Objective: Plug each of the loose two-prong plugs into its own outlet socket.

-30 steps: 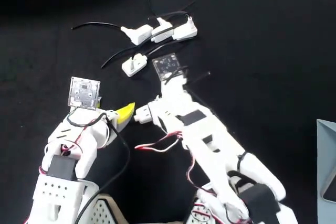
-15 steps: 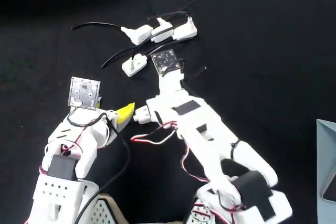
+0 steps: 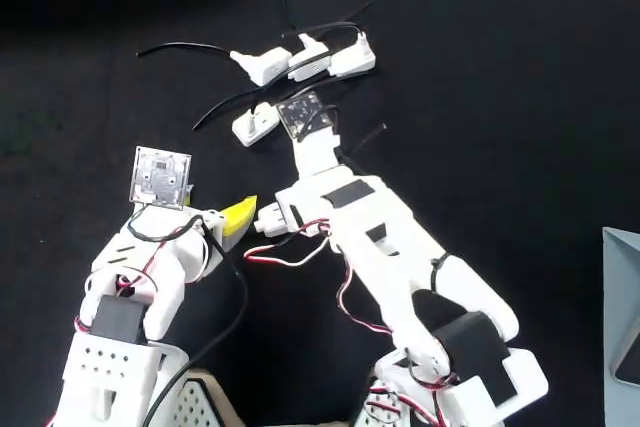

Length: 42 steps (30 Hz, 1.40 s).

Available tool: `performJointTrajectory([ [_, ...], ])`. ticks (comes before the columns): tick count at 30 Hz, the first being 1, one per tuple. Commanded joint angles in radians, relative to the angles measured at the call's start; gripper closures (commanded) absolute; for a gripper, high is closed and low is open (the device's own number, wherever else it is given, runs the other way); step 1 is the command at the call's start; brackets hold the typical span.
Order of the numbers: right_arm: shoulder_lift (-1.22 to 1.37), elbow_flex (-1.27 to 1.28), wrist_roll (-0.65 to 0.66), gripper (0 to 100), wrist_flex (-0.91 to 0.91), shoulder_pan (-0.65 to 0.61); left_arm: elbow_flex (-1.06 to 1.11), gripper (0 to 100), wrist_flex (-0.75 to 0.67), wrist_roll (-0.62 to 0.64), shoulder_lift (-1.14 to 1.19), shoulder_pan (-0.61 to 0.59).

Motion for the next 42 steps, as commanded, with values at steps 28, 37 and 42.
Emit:
performJointTrajectory([
  [28,-0.168,-0.139,0.061,78.5,-0.012,-0.002,-0.002,68,-0.005,0.002,-0.008,-0.019],
  [37,-0.615,0.076,0.061,97.5,0.112,0.005,-0.035,75,0.005,0.002,-0.057,-0.082],
  [42,-0.799,0.285,0.063,98.6,0.109,0.005,0.010,85,0.074,0.002,-0.221,-0.079],
])
